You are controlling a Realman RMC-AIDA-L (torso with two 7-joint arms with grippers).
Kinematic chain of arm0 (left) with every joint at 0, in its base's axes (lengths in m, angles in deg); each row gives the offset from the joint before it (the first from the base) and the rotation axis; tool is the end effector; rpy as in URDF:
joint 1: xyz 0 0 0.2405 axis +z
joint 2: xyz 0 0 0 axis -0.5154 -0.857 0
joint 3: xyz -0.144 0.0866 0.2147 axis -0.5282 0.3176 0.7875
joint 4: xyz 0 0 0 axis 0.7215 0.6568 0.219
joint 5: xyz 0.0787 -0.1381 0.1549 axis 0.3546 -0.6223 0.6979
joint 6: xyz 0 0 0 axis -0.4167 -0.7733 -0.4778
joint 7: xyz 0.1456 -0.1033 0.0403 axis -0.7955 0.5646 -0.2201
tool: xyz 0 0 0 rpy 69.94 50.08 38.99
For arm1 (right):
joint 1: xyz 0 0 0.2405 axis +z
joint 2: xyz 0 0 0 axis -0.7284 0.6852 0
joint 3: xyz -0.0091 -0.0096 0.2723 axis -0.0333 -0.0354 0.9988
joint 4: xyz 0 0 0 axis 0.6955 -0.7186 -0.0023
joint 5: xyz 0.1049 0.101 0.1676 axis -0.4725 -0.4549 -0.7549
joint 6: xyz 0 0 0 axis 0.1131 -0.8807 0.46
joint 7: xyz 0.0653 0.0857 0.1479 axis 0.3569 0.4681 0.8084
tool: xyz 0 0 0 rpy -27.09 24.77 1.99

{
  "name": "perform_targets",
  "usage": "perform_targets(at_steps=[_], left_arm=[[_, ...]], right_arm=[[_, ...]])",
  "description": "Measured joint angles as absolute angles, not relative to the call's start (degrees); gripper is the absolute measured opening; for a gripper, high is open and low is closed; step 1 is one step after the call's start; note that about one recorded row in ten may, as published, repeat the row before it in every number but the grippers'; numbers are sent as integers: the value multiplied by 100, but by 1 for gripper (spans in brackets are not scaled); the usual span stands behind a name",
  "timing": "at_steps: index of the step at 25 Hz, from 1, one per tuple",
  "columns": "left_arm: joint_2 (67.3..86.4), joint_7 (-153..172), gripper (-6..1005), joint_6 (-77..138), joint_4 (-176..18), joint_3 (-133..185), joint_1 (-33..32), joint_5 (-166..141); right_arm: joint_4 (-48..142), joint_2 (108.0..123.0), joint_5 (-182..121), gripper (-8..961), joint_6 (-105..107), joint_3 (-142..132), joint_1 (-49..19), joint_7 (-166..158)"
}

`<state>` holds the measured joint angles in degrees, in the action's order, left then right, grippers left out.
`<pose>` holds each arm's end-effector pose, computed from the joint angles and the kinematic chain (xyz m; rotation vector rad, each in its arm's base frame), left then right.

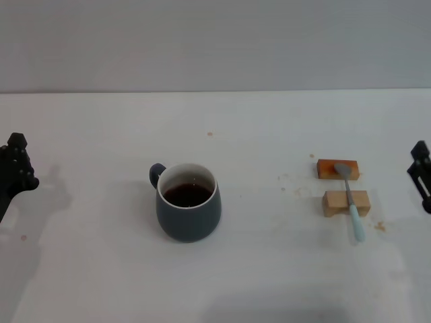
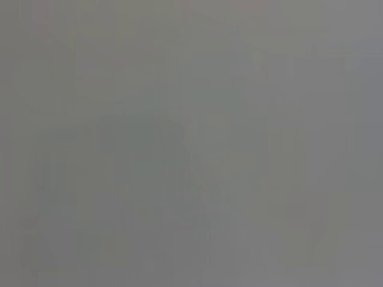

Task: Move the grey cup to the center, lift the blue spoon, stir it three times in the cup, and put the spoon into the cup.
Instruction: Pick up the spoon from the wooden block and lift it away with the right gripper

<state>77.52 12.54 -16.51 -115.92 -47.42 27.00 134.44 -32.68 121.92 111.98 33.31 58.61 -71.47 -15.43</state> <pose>-0.3659 0.3283 -0.0134 -1.6005 -0.5399 -0.6034 0.2643 0.2507 -0.0318 -1.5391 0.6412 0.7266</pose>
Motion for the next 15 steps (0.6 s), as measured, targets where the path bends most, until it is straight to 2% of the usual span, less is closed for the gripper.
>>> perform_targets(at_steps=[15], left_arm=[[7700, 1211, -3, -1595, -11816, -4758, 2769, 13496]], right_arm=[[-2885, 12196, 11170, 736, 3380, 5468, -6998, -1555]])
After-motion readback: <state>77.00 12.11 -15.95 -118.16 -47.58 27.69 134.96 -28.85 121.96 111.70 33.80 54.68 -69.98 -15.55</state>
